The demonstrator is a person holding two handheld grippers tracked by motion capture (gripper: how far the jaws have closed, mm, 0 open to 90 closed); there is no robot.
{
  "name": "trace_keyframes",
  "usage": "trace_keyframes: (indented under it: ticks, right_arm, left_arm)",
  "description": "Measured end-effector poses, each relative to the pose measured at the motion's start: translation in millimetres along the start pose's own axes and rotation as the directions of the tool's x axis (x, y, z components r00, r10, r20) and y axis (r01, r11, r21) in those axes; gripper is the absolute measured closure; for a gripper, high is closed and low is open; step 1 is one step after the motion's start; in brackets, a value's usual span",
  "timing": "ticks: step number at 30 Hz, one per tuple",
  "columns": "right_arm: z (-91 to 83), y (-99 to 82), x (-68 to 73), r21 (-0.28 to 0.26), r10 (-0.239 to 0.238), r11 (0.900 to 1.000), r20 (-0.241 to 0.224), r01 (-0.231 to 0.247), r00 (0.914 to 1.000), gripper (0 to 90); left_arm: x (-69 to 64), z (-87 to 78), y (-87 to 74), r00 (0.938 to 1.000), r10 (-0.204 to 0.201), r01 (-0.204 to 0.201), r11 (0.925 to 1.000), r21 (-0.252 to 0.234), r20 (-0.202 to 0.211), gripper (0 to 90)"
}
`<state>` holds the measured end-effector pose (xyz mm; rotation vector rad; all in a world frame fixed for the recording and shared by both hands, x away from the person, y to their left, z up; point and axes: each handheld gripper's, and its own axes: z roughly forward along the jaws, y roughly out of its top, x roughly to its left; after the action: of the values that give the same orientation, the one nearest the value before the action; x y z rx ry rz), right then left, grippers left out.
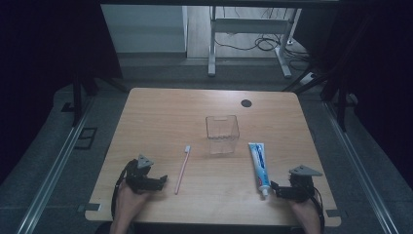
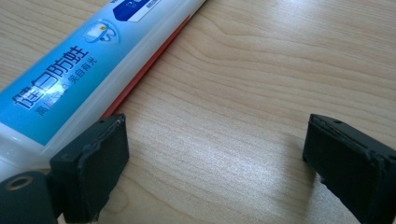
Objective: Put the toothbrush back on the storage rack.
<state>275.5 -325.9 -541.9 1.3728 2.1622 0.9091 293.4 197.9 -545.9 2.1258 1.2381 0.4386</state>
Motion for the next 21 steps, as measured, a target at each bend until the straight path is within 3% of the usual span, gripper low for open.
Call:
trace_keyframes:
  ticks: [21]
  right_arm:
    - [0.1, 0.0, 0.1, 0.0, -0.005, 1.0, -0.003, 0.005, 1.0, 6.5]
  left_arm:
    - [-0.2, -0.2, 0.1, 1.0, -0.002, 0.002, 1.0, 0.0, -0.004, 2.5]
